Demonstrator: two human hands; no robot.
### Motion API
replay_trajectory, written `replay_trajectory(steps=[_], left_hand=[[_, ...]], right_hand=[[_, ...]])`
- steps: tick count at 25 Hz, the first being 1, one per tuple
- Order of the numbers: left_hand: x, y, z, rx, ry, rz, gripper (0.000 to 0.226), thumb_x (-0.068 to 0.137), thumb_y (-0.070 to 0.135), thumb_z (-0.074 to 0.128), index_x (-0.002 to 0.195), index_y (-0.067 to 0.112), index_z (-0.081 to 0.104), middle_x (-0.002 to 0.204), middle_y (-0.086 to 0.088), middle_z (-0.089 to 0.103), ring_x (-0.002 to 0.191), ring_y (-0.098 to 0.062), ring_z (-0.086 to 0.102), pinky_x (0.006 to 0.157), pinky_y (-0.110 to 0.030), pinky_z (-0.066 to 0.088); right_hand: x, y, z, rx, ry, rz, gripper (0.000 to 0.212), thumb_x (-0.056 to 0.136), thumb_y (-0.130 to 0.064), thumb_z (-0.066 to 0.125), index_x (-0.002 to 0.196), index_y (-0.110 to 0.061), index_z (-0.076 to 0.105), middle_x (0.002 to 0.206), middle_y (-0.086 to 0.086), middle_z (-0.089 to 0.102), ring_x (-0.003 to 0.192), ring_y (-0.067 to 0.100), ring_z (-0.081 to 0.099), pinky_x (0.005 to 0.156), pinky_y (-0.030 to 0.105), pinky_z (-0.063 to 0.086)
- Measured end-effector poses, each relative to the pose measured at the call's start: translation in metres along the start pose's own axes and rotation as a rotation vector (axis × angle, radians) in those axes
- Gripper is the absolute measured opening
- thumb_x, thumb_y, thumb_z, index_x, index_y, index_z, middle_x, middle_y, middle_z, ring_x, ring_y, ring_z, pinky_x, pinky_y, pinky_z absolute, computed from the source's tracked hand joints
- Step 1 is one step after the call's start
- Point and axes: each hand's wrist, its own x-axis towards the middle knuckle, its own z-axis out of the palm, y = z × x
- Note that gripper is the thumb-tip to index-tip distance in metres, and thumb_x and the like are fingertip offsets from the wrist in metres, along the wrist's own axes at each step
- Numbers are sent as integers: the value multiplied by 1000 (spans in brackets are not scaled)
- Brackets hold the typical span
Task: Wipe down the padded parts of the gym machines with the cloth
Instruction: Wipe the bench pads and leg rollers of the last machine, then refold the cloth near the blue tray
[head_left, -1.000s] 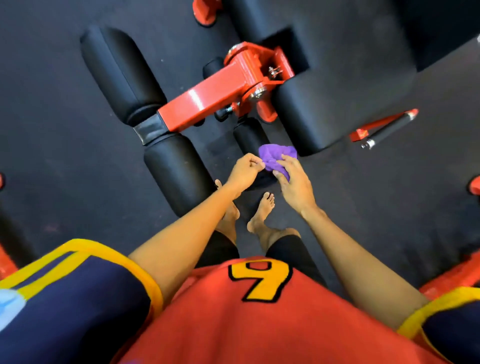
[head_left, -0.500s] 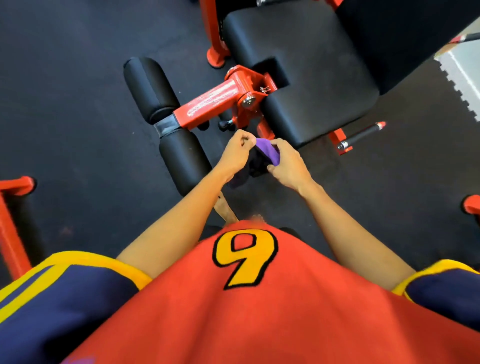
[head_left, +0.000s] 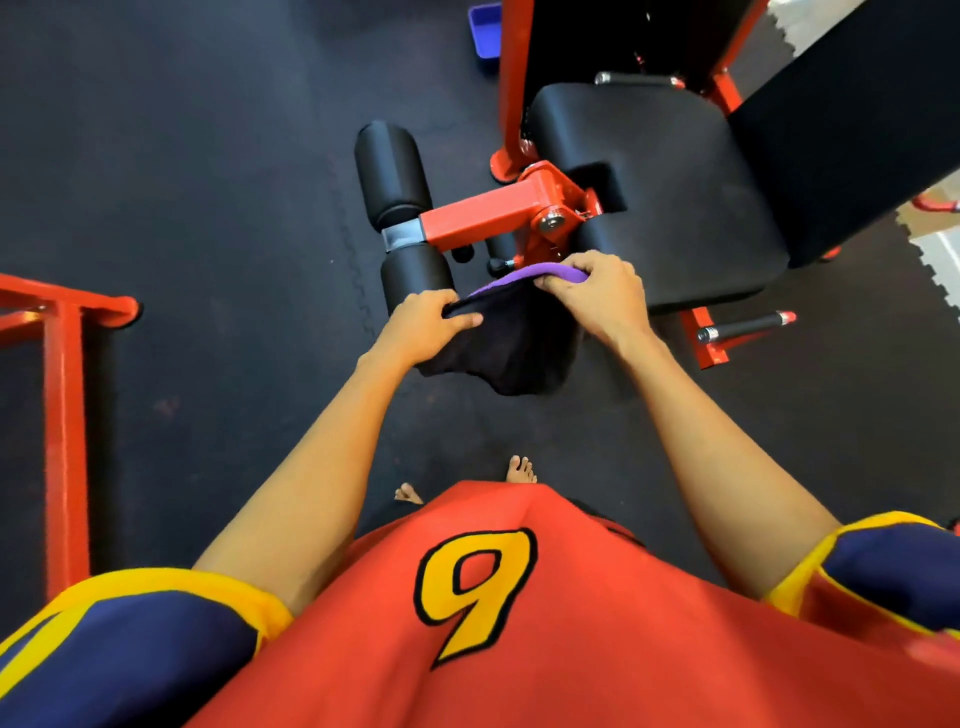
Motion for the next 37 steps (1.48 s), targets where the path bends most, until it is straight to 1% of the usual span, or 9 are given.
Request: replay_trajectory(steps=[4,9,11,14,18,25,28,32,37], left_hand=[[-24,-10,-23,-555,3,-114,27,105,36,52,101,18,71,103,-7,76,96,-27,71,83,-39,55],[-68,-47,-66,-1085,-34,-225,26,107,30,45,116,17,65,100,-1,76,89,-17,72,74,-34,59],[-92,-74,-88,-1096,-49,-197,33,101,42,55,117,14,65,98,-1,76,86,-16,73,71,-31,60],[-114,-126,-111,-994,-26,-122,46,84,29,77,120,7,60,107,-10,71,92,-18,70,78,-33,57],[-138,-184,-130,-815,78,-158,22,73,11,65,96,12,65,85,-5,64,78,-17,59,71,-31,45],[-133,-237,-184,-651,99,-114,18,77,4,53,65,18,48,59,6,44,54,-7,36,57,-27,29],[-108,-247,-225,-676,113,-95,12,67,8,50,64,19,45,63,2,39,60,-12,34,58,-32,26],[-52,-274,-290,-834,297,-147,16,60,11,46,65,23,38,66,2,36,62,-14,31,54,-32,22],[21,-305,-341,-828,488,-341,15,79,12,53,70,23,50,71,2,48,65,-14,41,58,-31,30]], right_hand=[[-38,-42,28,4,-48,-102,27,81,-58,65,87,-32,63,79,-10,67,87,24,64,80,40,51],[-95,-106,92,93,-249,-262,26,86,-46,70,104,-29,64,89,-12,69,82,14,62,82,36,52],[-116,-133,120,186,-319,-244,33,90,-52,65,114,-31,66,98,-13,70,85,9,63,82,30,52],[-136,-166,158,292,-413,-218,27,102,-20,50,122,-22,67,105,-3,71,75,13,69,76,21,47],[-147,-199,197,283,-478,-258,47,93,10,39,123,-11,68,110,3,73,65,11,66,69,9,44],[-106,-245,256,195,-445,-232,64,88,-11,75,143,-28,46,123,-3,54,86,0,56,82,24,47],[-59,-265,277,115,-598,-276,41,82,-22,83,121,-24,69,121,-2,62,114,14,59,100,34,48],[16,-280,319,140,-753,-189,32,75,-33,83,101,-18,74,102,1,77,99,19,72,95,45,57],[104,-315,335,105,-595,-168,24,86,-28,79,76,-15,62,72,-4,59,72,15,49,64,29,41]])
